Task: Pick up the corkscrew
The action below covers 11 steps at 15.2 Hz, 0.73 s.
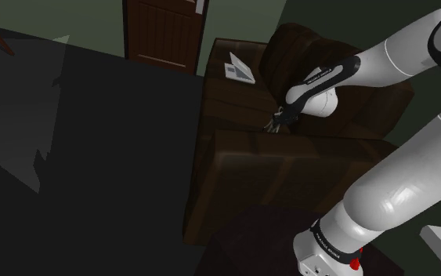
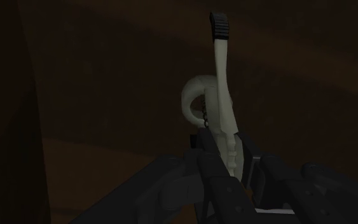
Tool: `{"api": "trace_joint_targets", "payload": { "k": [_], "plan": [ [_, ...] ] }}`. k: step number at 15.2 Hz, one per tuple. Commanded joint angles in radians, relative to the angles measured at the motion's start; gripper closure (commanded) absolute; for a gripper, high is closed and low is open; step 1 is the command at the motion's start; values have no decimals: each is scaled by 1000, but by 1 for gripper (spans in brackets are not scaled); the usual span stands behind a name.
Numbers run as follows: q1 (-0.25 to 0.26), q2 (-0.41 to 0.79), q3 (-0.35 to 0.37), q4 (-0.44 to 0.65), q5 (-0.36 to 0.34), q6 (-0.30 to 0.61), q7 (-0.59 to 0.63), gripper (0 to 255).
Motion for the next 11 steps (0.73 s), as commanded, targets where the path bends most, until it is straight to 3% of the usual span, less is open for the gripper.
{"api": "trace_joint_targets", "payload": {
  "k": [1,11],
  "plan": [
    [-1,-1,-1,-2,0,0,-1,255],
    [-31,-124,20,36,-106,-154,79,255]
  ]
}}
